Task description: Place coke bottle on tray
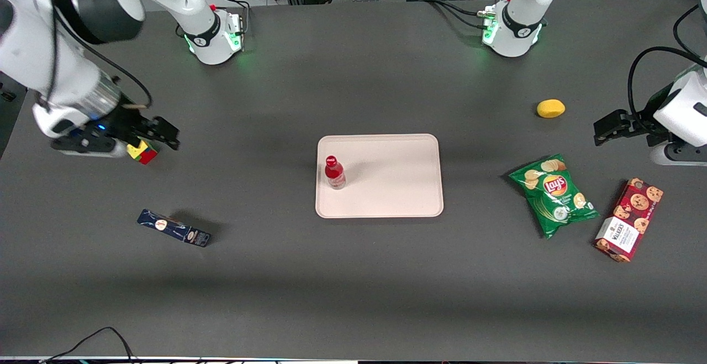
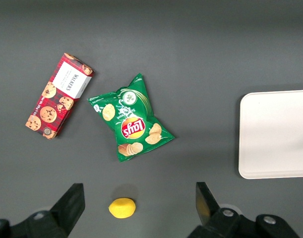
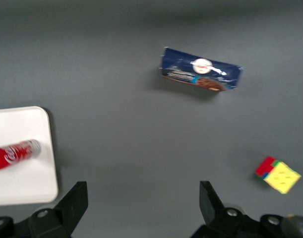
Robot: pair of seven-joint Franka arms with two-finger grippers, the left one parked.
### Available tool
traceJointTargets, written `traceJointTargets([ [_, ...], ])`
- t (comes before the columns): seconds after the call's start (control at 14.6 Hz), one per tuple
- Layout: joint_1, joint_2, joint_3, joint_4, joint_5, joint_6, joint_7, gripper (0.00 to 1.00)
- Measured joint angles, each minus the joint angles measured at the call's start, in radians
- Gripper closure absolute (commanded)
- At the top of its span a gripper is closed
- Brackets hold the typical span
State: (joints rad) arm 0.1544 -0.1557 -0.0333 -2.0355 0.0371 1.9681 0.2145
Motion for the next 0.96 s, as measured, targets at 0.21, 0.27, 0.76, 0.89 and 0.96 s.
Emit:
traceJointTargets([
  [0.21, -0.001, -0.115, -0.122, -0.054, 0.002, -0.038, -0.163, 0.00],
  [0.27, -0.001, -0.135, -0.147, -0.051, 0.002, -0.066, -0.197, 0.00],
  [0.76, 0.015, -0.146, -0.143, 0.039, -0.058, -0.185, -0.230, 0.00],
  [0.89, 0.018, -0.138, -0.142, 0.056, -0.076, -0.187, -0.234, 0.00],
  [0.96, 0.018, -0.131, -0.142, 0.064, -0.079, -0.188, -0.235, 0.00],
])
